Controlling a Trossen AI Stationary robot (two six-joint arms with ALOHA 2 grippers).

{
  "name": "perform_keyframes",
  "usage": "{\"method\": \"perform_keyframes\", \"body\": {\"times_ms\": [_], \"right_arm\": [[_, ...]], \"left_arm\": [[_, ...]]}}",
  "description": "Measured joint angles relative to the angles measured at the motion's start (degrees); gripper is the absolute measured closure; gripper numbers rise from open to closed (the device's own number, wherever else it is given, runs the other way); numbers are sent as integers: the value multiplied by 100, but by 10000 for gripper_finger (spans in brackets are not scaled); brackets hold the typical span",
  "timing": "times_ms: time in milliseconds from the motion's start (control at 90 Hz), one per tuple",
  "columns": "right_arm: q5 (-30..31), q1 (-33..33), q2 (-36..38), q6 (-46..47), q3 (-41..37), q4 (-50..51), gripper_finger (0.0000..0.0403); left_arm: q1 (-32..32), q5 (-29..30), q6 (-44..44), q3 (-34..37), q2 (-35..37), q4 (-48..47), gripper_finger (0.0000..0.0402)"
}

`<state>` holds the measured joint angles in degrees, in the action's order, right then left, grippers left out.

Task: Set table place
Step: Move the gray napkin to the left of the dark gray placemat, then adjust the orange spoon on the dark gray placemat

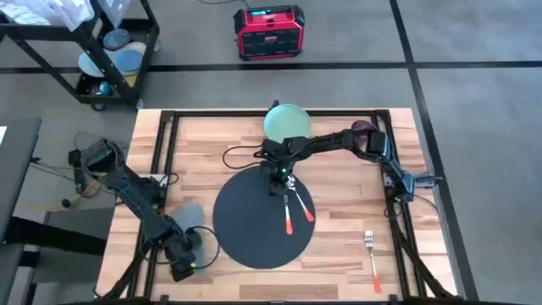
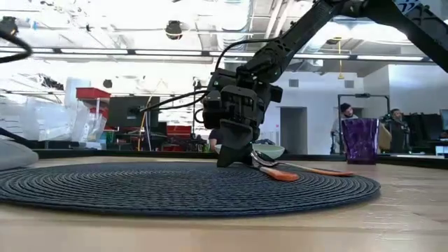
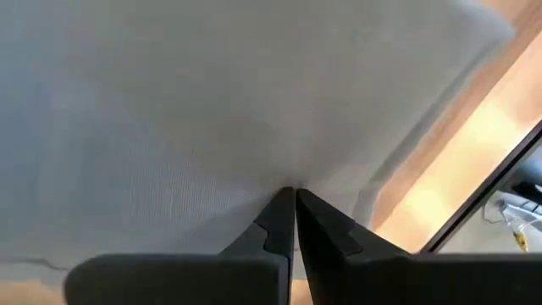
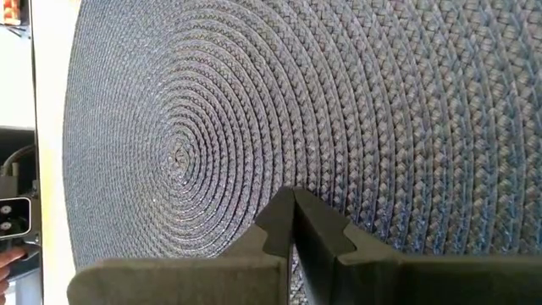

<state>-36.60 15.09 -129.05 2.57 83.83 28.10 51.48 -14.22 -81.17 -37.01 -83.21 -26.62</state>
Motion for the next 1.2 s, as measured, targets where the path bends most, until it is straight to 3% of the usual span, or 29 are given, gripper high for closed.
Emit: {"method": "perform_keyframes", "body": {"times_ms": [222,422,522,622,722,878,1067,1200], "right_arm": [[-257,-3,30,-86,197,18,403],[-71,23,362,-210,854,191,403],[-28,119,629,-297,1018,156,403],[-26,256,568,-367,982,457,403],[108,403,566,-811,981,1439,403],[1093,602,585,-1730,856,2875,403],[1145,749,623,-1905,603,3438,403],[1139,659,603,-1971,554,3265,403]], "left_arm": [[-163,50,-257,-9,28,-290,401],[-518,1729,215,-240,419,-759,401],[-746,2174,627,-330,598,-1128,402],[-943,2207,945,-326,683,-1319,402],[-1030,2159,1043,-315,680,-1495,401],[-1174,2484,1068,-339,720,-1289,401],[-1689,2746,1395,-341,718,-880,401],[-2063,2997,1696,-341,718,-557,401]]}}
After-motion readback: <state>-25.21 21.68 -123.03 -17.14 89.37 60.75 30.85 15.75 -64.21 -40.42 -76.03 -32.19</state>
